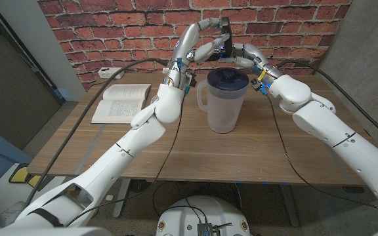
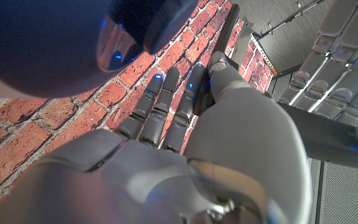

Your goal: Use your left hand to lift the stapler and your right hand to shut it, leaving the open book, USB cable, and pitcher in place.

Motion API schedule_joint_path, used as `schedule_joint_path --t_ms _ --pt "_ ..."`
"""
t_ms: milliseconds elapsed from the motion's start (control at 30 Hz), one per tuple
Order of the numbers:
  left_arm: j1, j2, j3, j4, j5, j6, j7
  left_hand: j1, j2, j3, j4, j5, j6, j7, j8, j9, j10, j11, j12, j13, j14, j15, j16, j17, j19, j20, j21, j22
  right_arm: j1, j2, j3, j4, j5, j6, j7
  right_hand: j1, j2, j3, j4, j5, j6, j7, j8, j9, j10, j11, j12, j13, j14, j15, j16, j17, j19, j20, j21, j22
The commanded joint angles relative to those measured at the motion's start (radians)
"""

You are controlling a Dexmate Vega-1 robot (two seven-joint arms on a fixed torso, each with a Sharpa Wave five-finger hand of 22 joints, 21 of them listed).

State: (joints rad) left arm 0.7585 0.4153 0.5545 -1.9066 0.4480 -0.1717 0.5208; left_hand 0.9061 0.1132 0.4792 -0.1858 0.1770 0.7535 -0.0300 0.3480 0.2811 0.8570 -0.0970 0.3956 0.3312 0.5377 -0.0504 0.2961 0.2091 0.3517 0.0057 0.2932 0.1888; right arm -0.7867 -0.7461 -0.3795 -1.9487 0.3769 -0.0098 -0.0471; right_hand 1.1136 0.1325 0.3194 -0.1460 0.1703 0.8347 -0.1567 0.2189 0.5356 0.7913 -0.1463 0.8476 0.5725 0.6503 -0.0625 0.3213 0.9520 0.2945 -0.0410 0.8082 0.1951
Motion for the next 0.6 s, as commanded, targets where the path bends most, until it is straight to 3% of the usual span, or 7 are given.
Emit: schedule_joint_path --t_ms 33,600 --pt "0.016 0.004 -0.007 -0.01 0.004 0.012 0.01 0.071 0.059 0.022 0.023 0.005 0.087 -0.078 0.008 0.002 0.131 -0.118 0.008 0.096 0.01 -0.166 0.005 0.002 -0.006 0.008 -0.004 0.001 -0.005 -0.002 0.007 0.001 0.008 0.004 -0.004 0.035 0.042 0.001 0.006 0.005 0.067 0.064 0.001 0.002 0.014 -0.004 0.009 0.002 0.007 -0.177 -0.006 0.006 -0.003 -0.062 0.008 0.003" --pt "0.023 0.005 -0.008 -0.009 0.003 0.016 0.018 0.076 0.059 0.018 0.023 0.006 0.092 -0.081 0.008 0.002 0.137 -0.119 0.008 0.103 0.008 -0.165 0.003 0.001 -0.015 0.01 -0.009 0.001 -0.006 -0.001 0.013 0.013 0.016 0.014 -0.005 0.035 0.042 0.001 0.006 0.005 0.068 0.062 0.0 0.005 0.012 -0.003 0.007 0.002 0.011 -0.177 -0.008 0.01 -0.005 -0.063 0.016 0.003"
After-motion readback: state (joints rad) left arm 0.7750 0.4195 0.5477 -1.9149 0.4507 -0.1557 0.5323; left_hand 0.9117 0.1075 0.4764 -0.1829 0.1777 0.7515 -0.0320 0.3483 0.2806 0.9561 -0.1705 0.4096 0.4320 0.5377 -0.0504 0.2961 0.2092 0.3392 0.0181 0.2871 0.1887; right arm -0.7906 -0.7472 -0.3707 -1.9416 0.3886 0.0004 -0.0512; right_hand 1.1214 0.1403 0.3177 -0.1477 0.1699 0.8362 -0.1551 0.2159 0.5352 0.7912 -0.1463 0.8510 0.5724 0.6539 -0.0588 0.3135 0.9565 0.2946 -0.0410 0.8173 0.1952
